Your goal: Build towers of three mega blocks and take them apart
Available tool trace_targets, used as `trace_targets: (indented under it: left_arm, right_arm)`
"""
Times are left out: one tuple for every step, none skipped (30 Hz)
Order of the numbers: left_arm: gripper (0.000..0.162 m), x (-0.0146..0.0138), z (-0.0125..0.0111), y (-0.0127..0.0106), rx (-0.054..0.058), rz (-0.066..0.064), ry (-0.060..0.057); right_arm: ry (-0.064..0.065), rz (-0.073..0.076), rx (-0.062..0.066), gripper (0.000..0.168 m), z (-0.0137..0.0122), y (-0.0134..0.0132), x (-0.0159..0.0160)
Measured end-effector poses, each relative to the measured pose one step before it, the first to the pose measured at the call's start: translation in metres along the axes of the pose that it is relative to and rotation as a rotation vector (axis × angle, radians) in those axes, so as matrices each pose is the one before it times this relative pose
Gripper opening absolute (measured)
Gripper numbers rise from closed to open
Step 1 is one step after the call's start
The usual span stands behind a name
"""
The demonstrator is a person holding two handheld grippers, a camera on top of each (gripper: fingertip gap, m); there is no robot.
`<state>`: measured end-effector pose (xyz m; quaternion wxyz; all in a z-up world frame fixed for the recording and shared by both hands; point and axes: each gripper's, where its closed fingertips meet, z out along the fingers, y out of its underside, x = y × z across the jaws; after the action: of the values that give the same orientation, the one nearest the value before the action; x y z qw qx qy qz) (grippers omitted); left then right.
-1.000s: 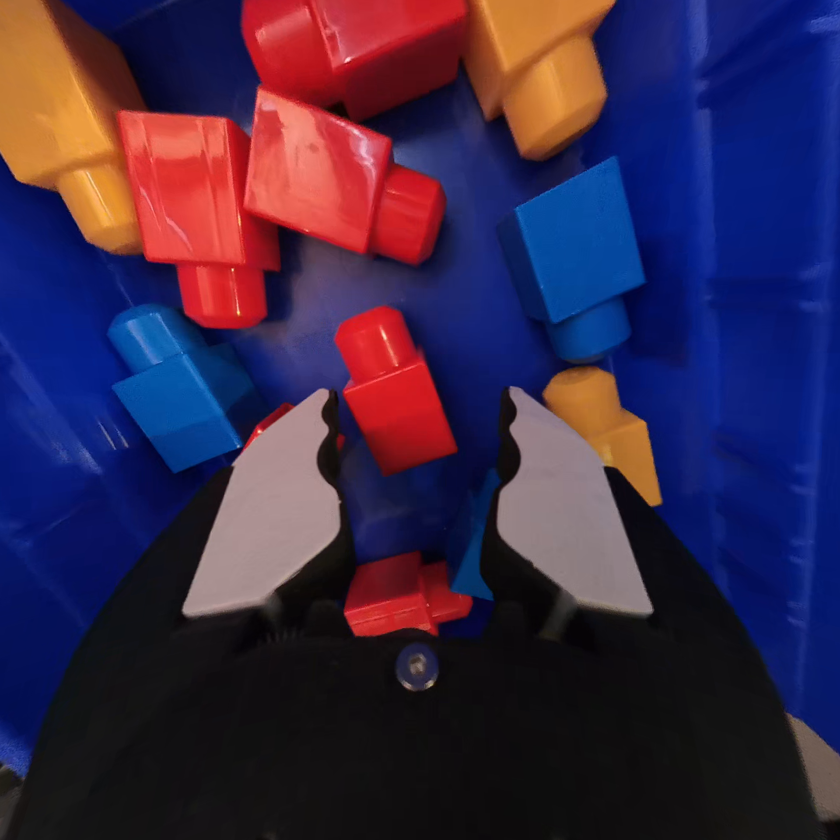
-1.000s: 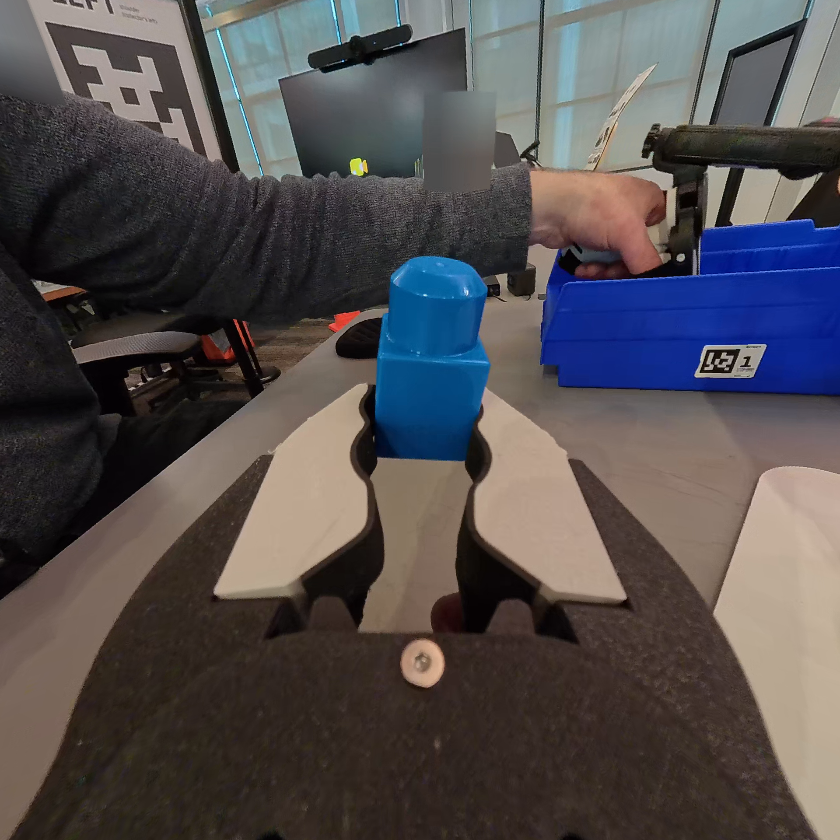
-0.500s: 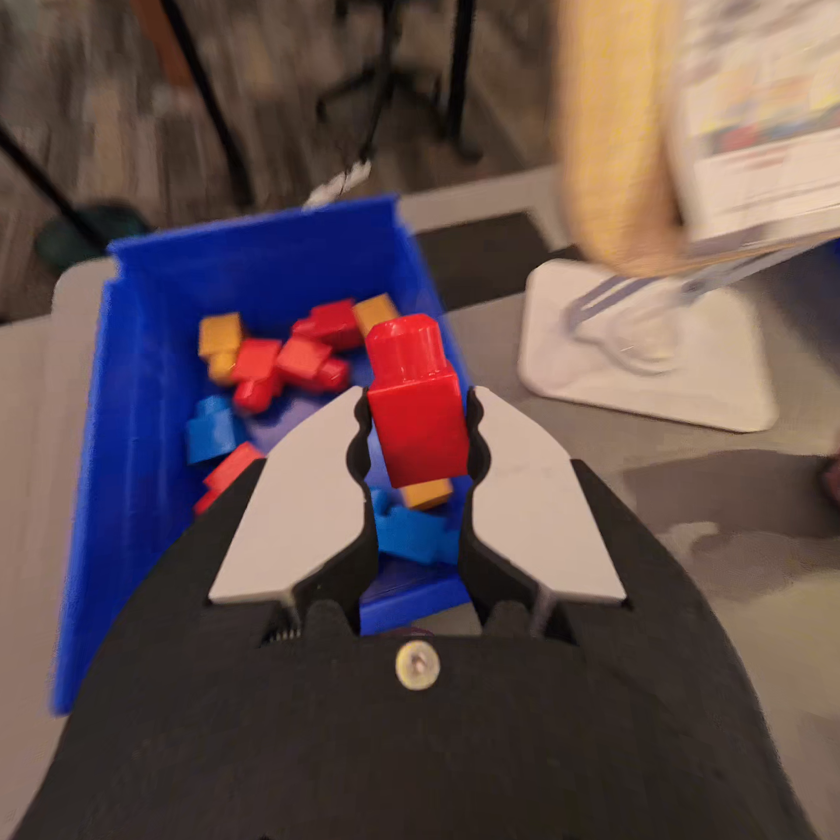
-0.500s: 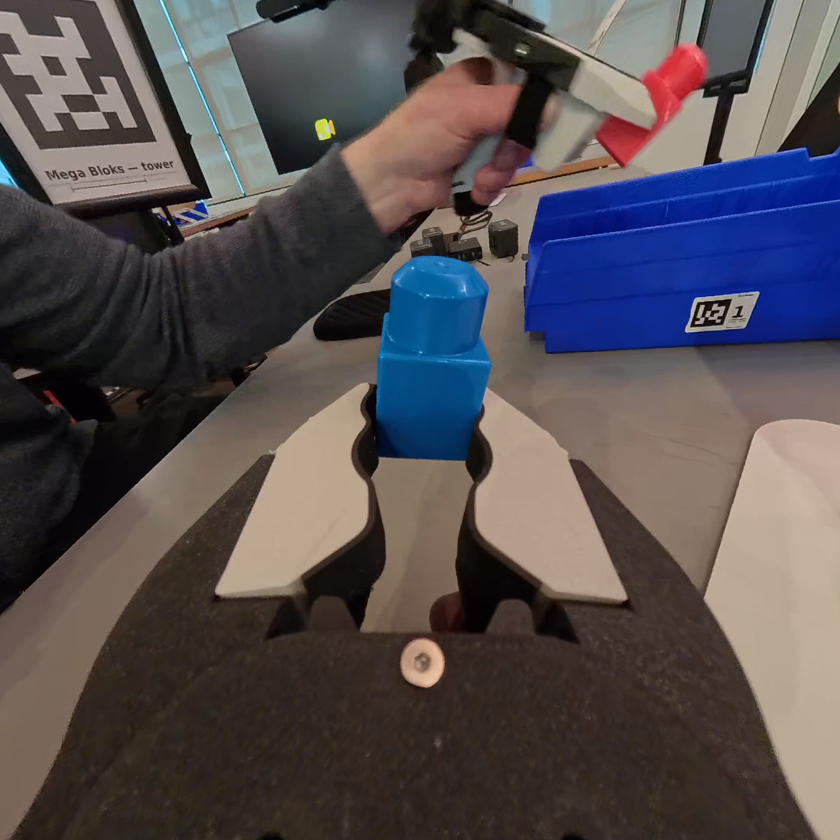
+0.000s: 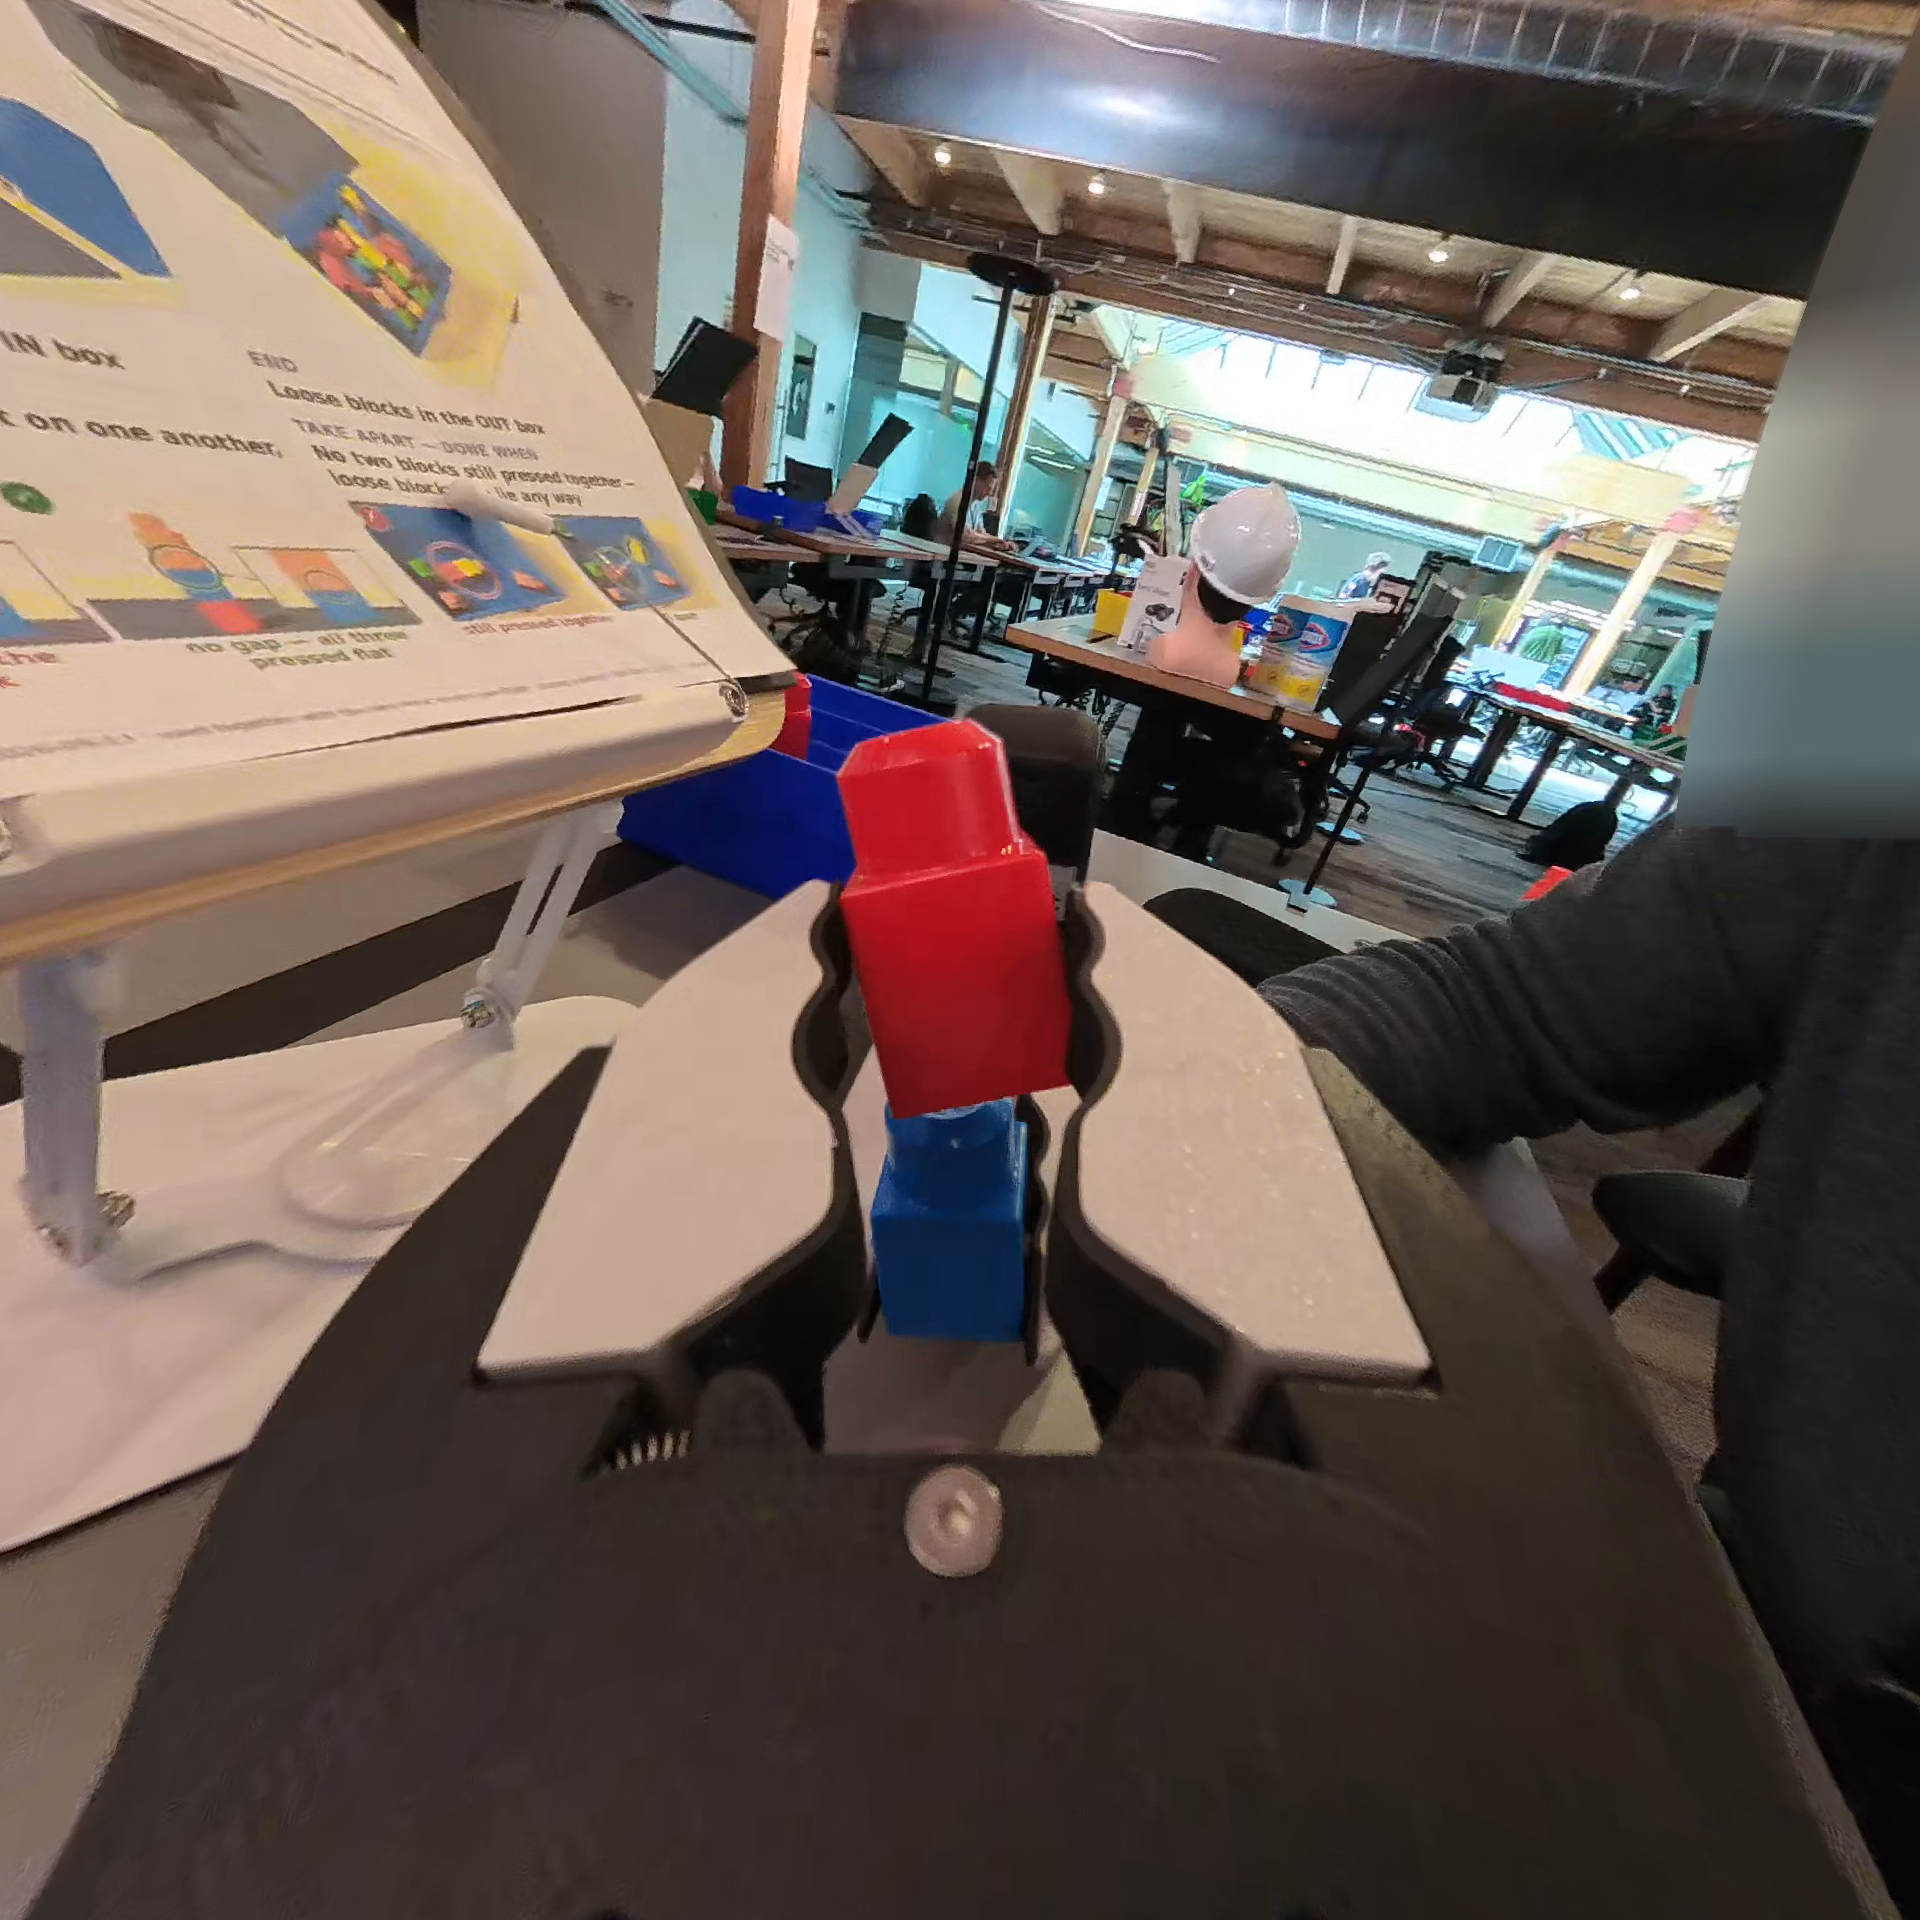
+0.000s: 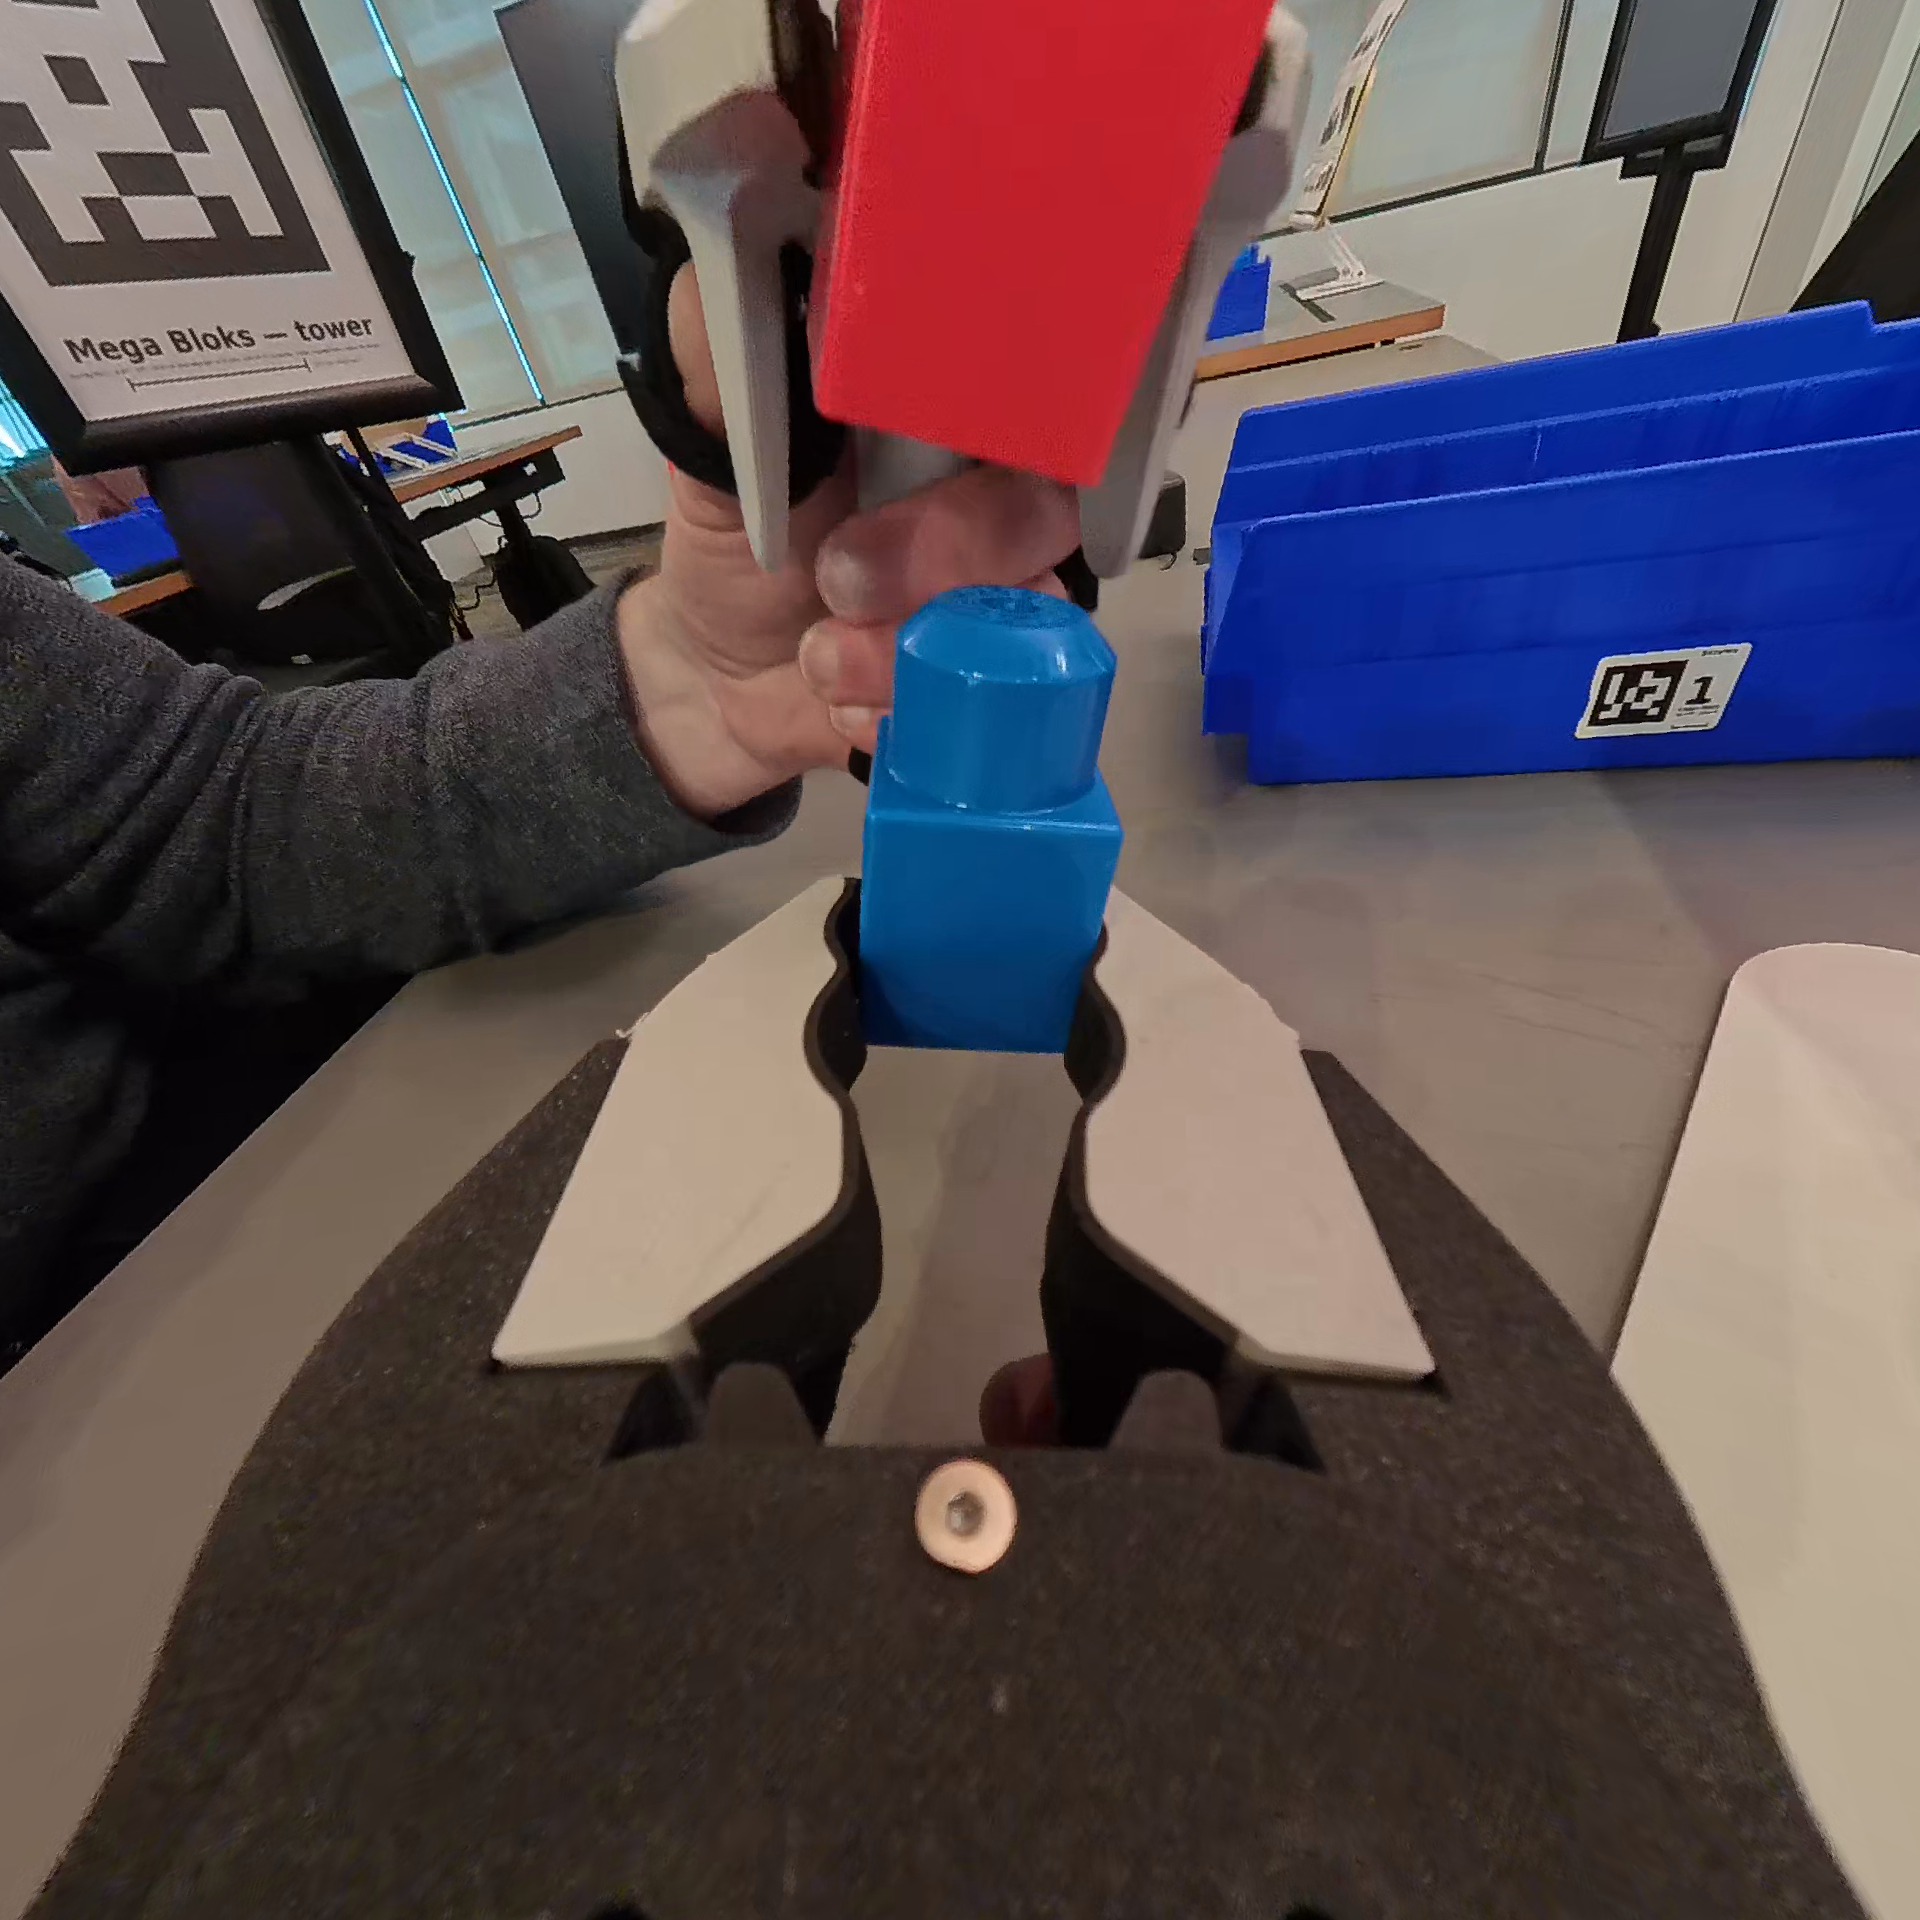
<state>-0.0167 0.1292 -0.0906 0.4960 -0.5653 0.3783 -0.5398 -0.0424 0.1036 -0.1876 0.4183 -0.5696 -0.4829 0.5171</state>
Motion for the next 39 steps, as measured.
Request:
trace_targets:
  left_arm:
    - [0.038, -0.00071, 0.00249, 0.00234, 0.007, -0.0073, 0.0099]
    - [0.038, 0.00017, 0.00185, 0.00147, 0.0116, -0.016, 0.0176]
    - [0.038, -0.00196, 0.00115, 0.00177, 0.0098, -0.0073, -0.0008]
    - [0.038, -0.00315, 0.0008, 0.00264, 0.0052, 0.0057, -0.0134]
    - [0.038, 0.00029, 0.00084, 0.00364, -0.0015, 0.0003, 0.0111]
    - [0.038, 0.00008, 0.0014, 0.00442, -0.0067, -0.0063, 0.0092]
    - [0.038, -0.00043, 0.0015, 0.00455, -0.0075, -0.0035, 0.003]
    - [0.038, 0.0002, 0.00161, 0.00529, -0.0146, -0.0024, 0.0061]
    - [0.038, 0.00033, 0.00108, 0.00477, -0.0117, 0.0037, 0.0031]
    - [0.038, 0.0006, -0.00016, 0.00029, 0.0168, -0.0034, 0.0057]
    - [0.038, 0.00016, -0.00033, 0.00182, -0.0021, -0.0081, 0.0081]
    - [0.038, -0.00058, -0.00094, 0.00076, -0.0017, 0.0013, 0.0021]
    - [0.038, -0.00003, -0.00066, 0.0004, -0.0063, 0.0008, 0.0051]
    - [0.038, 0.00149, -0.00032, 0.00051, -0.0056, 0.0082, 0.0107]
    - [0.038, 0.00139, -0.0003, 0.00035, -0.0017, 0.0119, 0.0072]
    - [0.037, -0.00003, -0.00023, 0.00049, 0.002, -0.0011, 0.0008]
    - [0.037, -0.00001, 0.00009, 0.00063, 0.0077, -0.001, 0.002]
    - [0.037, 0.0002, -0.00006, 0.00139, 0.0056, 0.0065, 0.0023]
    - [0.037, -0.00083, -0.00033, 0.00032, 0.0071, -0.0029, -0.0043]
    - [0.037, -0.00021, -0.00024, 0.00038, 0.0012, -0.0094, 0.0008]
    - [0.037, 0.00053, -0.00043, 0.00066, -0.006, 0.0013, 0.0022]
    - [0.037, 0.00014, -0.00039, 0.00063, -0.0085, 0.0045, -0.0031]
    - [0.037, -0.00005, -0.00004, 0.00057, -0.0095, 0.0042, -0.0044]
    - [0.037, 0.00048, -0.00011, 0.0009, -0.0141, 0.0113, -0.0035]
    - [0.037, 0.0004, -0.00037, 0.00095, -0.0178, 0.0117, -0.0045]
    - [0.037, 0.00002, -0.00033, 0.00076, -0.0155, 0.0097, -0.0066]
    - [0.037, 0.00012, -0.00028, 0.00068, -0.0105, 0.0057, -0.0037]
    - [0.037, -0.00023, -0.00042, 0.00087, -0.0095, 0.0032, -0.0055]
    - [0.037, -0.00123, -0.00011, 0.00128, -0.0131, 0.0043, -0.0139]
    - [0.037, -0.00043, 0.00008, 0.00064, -0.0086, 0.0047, -0.0099]
    - [0.037, 0.00014, -0.00019, 0.00062, -0.0111, 0.0031, -0.0053]
    - [0.037, 0.00015, -0.00044, 0.0011, -0.0151, 0.0077, -0.0058]
    - [0.037, 0.00028, -0.00051, 0.00081, -0.0131, 0.0064, -0.0047]
    - [0.037, 0.00033, -0.00046, 0.00076, -0.0099, 0.0039, -0.0041]
    - [0.037, 0.00015, -0.00059, 0.00085, -0.0093, 0.0038, -0.0037]
    - [0.037, 0.0006, -0.00039, 0.00072, -0.0091, 0.0063, 0.0009]
    - [0.037, 0.00113, -0.00049, 0.00071, -0.0114, 0.0089, 0.006]
    - [0.037, 0.0001, -0.00064, 0.00113, -0.0154, 0.0081, 0.0006]
    - [0.037, -0.00004, -0.00043, 0.0008, -0.0119, 0.0017, 0.0001]
  right_arm:
    - [-0.0013, 0.0012, -0.0006, 0.036, 0.00005, 0.00003, -0.00006]
    - [-0.0005, -0.0005, -0.0002, 0.036, -0.00001, 0.00005, -0.00013]
    - [-0.0002, -0.0014, 0.0001, 0.036, 0.0, -0.00005, -0.00025]
    - [-0.0008, -0.0008, -0.0001, 0.036, 0.0, 0.00003, -0.00015]
    - [0.0006, 0.0002, 0.0009, 0.036, -0.00003, -0.00011, 0.00006]
    - [0.0, 0.001, 0.0018, 0.036, -0.00027, -0.00012, 0.00014]
    - [-0.0018, -0.0003, -0.0009, 0.036, 0.00013, 0.00009, -0.00021]
    - [0.0002, -0.0021, -0.0001, 0.036, -0.00001, -0.00001, -0.00024]
    - [0.0022, 0.0005, 0.003, 0.035, -0.00049, -0.00032, 0.00034]
    - [-0.005, 0.0043, 0.0073, 0.036, -0.00068, -0.00084, -0.00025]
    - [-0.0051, 0.0073, 0.0025, 0.035, -0.00073, -0.00029, 0.00012]
    - [-0.0018, 0.0047, -0.0037, 0.035, 0.00003, 0.00051, 0.00016]
    - [0.0008, -0.0009, -0.0018, 0.035, 0.00018, 0.00024, -0.00002]
    - [-0.0035, -0.0035, -0.0011, 0.035, 0.00013, 0.00014, -0.00081]
    - [-0.0044, -0.0012, -0.0001, 0.035, -0.00011, 0.00005, -0.00058]
    - [0.0013, 0.0015, 0.0041, 0.035, -0.00051, -0.00049, 0.00024]
    - [0.0016, 0.0005, 0.0074, 0.035, -0.00077, -0.00084, 0.00025]
    - [-0.0021, 0.0029, 0.0034, 0.035, -0.00056, -0.00037, 0.00002]
    - [-0.0011, 0.0057, -0.0027, 0.035, 0.0001, 0.00043, 0.0004]
    - [0.0004, 0.0003, -0.0027, 0.035, 0.0003, 0.00031, 0.00004]
    - [0.0005, -0.0027, -0.0035, 0.035, 0.00026, 0.00051, -0.00022]
    - [-0.0004, 0.0001, -0.0028, 0.035, 0.00021, 0.00042, -0.00003]
    - [-0.0006, 0.0005, -0.0013, 0.035, 0.0, 0.00014, -0.00002]
    - [-0.0008, -0.0011, -0.0026, 0.035, 0.00022, 0.00033, -0.00021]
    - [0.0001, -0.0015, -0.0029, 0.035, 0.0003, 0.00038, -0.00016]
    - [0.0003, -0.0004, -0.002, 0.035, 0.00016, 0.00025, -0.00003]
    - [-0.0002, -0.0004, -0.0021, 0.035, 0.00025, 0.00024, -0.00008]
    - [0.0019, 0.001, -0.0026, 0.035, 0.00012, 0.00038, 0.0003]
    - [0.0046, 0.0048, -0.002, 0.034, 0.00005, 0.0003, 0.00098]
    - [-0.001, 0.0029, -0.0021, 0.034, 0.00015, 0.00032, 0.0002]
    - [0.0014, -0.0019, -0.003, 0.034, 0.0002, 0.00043, -0.00007]
    - [0.0092, -0.0067, -0.0047, 0.034, 0.00038, 0.00059, 0.00037]
    - [0.007, -0.0063, -0.0043, 0.034, 0.0005, 0.00059, 0.00017]
    - [0.0001, -0.0021, -0.004, 0.034, 0.00032, 0.00051, -0.00023]
    - [0.0004, -0.0015, -0.0041, 0.034, 0.00031, 0.00048, -0.00004]
    - [0.0014, -0.0052, -0.0031, 0.034, 0.00028, 0.0004, -0.00035]
    - [0.0001, -0.0058, -0.0037, 0.034, 0.00044, 0.00046, -0.00058]
    - [-0.0006, -0.0002, -0.0048, 0.034, 0.00035, 0.00054, -0.00016]
    - [0.0002, -0.0001, -0.003, 0.034, 0.0003, 0.0004, 0.00005]
